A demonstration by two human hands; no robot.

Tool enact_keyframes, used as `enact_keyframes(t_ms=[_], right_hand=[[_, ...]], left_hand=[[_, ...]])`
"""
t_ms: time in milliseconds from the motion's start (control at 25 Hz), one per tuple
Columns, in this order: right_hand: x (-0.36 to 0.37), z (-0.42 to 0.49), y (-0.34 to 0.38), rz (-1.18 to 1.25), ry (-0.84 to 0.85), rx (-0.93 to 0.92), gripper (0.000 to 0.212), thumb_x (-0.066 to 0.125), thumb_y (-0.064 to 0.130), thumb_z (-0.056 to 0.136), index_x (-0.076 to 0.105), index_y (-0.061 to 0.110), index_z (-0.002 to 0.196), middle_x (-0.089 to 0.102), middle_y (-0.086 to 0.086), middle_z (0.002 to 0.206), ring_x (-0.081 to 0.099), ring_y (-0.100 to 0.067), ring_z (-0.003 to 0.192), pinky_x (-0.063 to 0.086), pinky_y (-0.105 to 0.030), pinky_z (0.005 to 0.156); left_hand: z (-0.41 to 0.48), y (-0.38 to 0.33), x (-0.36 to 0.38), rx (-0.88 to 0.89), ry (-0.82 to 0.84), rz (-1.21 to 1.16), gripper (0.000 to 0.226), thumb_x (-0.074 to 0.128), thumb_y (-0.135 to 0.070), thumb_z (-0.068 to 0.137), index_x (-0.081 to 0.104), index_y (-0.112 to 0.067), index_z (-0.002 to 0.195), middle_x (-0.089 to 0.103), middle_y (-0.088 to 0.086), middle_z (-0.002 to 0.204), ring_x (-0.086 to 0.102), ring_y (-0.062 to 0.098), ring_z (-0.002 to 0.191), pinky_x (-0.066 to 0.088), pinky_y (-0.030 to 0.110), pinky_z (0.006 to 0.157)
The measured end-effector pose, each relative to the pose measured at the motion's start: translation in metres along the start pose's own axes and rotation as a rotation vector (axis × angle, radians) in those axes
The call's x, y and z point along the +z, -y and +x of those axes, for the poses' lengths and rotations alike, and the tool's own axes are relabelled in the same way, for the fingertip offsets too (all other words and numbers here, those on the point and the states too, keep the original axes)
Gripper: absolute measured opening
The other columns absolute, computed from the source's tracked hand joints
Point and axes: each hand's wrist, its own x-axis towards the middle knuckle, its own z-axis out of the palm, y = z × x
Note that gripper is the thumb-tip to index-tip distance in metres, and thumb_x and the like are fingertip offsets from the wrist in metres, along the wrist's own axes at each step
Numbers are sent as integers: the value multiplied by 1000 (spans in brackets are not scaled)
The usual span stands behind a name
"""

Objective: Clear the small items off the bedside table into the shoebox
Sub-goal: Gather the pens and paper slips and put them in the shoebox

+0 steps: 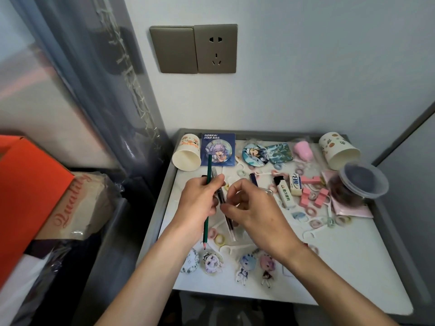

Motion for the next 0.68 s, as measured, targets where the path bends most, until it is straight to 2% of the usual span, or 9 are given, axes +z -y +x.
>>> enact_keyframes(t_ms=[40, 120, 160, 240, 360, 440, 560, 680], right_hand=[[-8, 2, -5, -45, -5, 2, 9, 66, 26, 91, 58, 28, 86, 68, 11, 75, 63, -2, 62, 51, -18, 54], [-34, 11, -20, -262, -137, 44, 3, 62, 28, 93, 61, 28, 90, 65, 14, 73, 61, 3, 65, 46, -11, 55], [-49, 15, -28, -389, -224, 84, 2, 63, 25, 93, 63, 26, 94, 64, 15, 77, 60, 2, 68, 43, -11, 58], [-69, 18, -44, -532, -322, 154, 6, 64, 20, 92, 65, 24, 97, 65, 8, 80, 62, -9, 72, 45, -24, 62], [-54, 17, -51, -599, -245, 150, 12, 63, 33, 92, 64, 23, 98, 69, 5, 80, 66, -14, 72, 55, -35, 70], [-34, 18, -52, -752, -219, 116, 17, 60, 37, 92, 64, 21, 97, 69, 2, 82, 64, -18, 71, 52, -33, 67], [-22, 28, -47, -930, -220, 172, 18, 55, 29, 92, 65, 14, 92, 68, -5, 87, 56, -25, 70, 41, -32, 62], [-18, 34, -41, -970, -183, 283, 12, 54, 22, 89, 55, 14, 80, 67, -8, 89, 51, -26, 70, 37, -32, 63]], left_hand=[[-1, -1, 2, 0, -10, 6, 18, 60, -24, 98, 63, -8, 92, 50, 8, 71, 29, 5, 38, 21, 16, 35], [-2, -4, 6, 18, -23, 12, 18, 57, -27, 99, 62, -10, 95, 60, 3, 62, 29, 4, 36, 20, 15, 35], [-3, -5, 7, 31, -29, 10, 18, 57, -29, 99, 61, -12, 94, 60, 0, 57, 29, 4, 36, 19, 15, 35], [-3, -9, 9, 37, -46, -10, 18, 56, -30, 99, 60, -14, 91, 57, -4, 52, 31, 3, 34, 19, 15, 35], [-4, -11, 11, -24, -42, -78, 18, 56, -27, 99, 62, -12, 90, 56, -2, 55, 30, 3, 33, 18, 15, 34], [-4, -9, 12, -58, -11, -105, 18, 55, -23, 100, 64, -10, 92, 57, 0, 57, 28, 3, 35, 18, 15, 35], [-5, -8, 11, -72, 46, -109, 22, 53, -22, 101, 66, -6, 92, 60, 1, 59, 27, 5, 40, 19, 16, 37], [-6, -8, 7, -59, 69, -119, 25, 51, -22, 102, 66, -5, 91, 61, 1, 57, 27, 5, 40, 18, 16, 37]])
